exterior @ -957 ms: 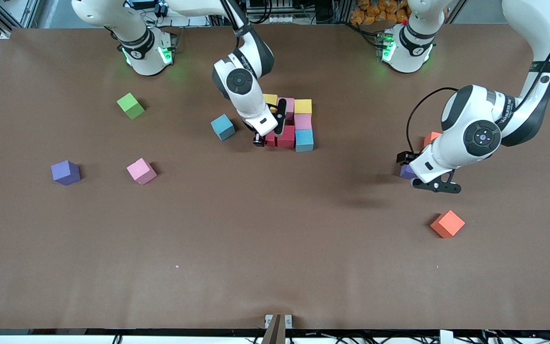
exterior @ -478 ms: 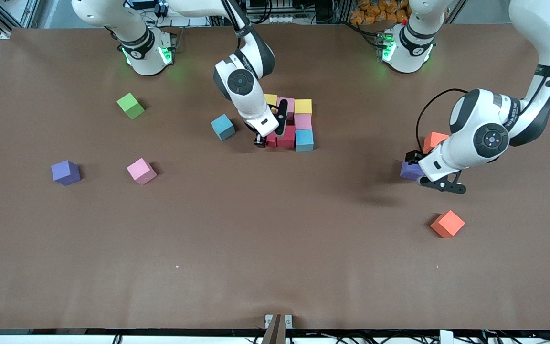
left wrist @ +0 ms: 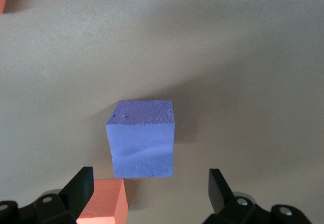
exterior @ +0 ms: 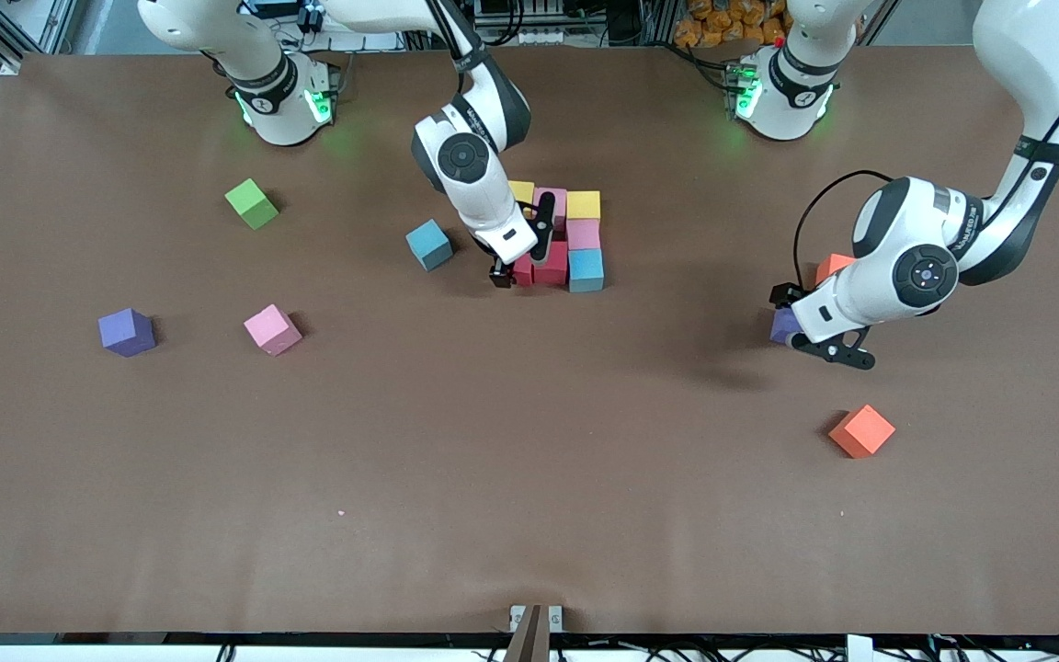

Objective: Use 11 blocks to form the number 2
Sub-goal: 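Grasp the blue cube with the left gripper while the right gripper reaches lavender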

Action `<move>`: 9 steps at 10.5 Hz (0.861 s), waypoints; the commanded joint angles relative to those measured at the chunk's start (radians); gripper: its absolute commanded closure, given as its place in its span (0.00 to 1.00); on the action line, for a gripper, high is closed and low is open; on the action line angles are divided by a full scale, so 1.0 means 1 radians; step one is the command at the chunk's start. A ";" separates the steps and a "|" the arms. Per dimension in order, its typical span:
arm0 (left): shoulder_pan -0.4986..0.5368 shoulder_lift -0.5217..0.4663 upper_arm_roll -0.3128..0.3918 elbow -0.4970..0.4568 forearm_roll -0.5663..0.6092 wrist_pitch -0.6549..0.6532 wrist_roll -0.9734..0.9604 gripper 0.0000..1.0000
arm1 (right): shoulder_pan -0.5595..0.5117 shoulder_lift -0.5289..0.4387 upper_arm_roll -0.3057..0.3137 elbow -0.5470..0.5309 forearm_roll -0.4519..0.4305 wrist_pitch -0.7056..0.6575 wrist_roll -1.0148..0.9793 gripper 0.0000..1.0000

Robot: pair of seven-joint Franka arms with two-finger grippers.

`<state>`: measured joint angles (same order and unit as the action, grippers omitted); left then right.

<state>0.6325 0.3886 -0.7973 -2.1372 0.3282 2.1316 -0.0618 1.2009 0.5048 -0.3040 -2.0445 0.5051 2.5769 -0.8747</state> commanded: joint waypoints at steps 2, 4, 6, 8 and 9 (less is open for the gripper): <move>0.042 0.029 -0.011 -0.004 0.019 0.022 -0.036 0.00 | -0.018 -0.044 -0.013 0.010 0.021 -0.049 0.005 0.00; 0.038 0.047 -0.010 -0.001 0.022 0.022 -0.108 0.00 | -0.075 -0.110 -0.036 0.007 0.020 -0.192 -0.001 0.00; 0.041 0.082 -0.008 0.006 0.051 0.040 -0.115 0.00 | -0.090 -0.141 -0.142 0.007 0.009 -0.288 -0.013 0.00; 0.038 0.117 0.018 0.016 0.100 0.062 -0.116 0.00 | -0.087 -0.137 -0.271 0.001 0.000 -0.311 -0.001 0.00; 0.036 0.130 0.020 0.020 0.107 0.062 -0.116 0.00 | -0.089 -0.131 -0.343 -0.019 0.000 -0.311 0.008 0.00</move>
<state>0.6652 0.4866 -0.7788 -2.1332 0.3980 2.1833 -0.1581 1.1057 0.3859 -0.5667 -2.0265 0.5072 2.2729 -0.8759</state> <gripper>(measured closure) 0.000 0.000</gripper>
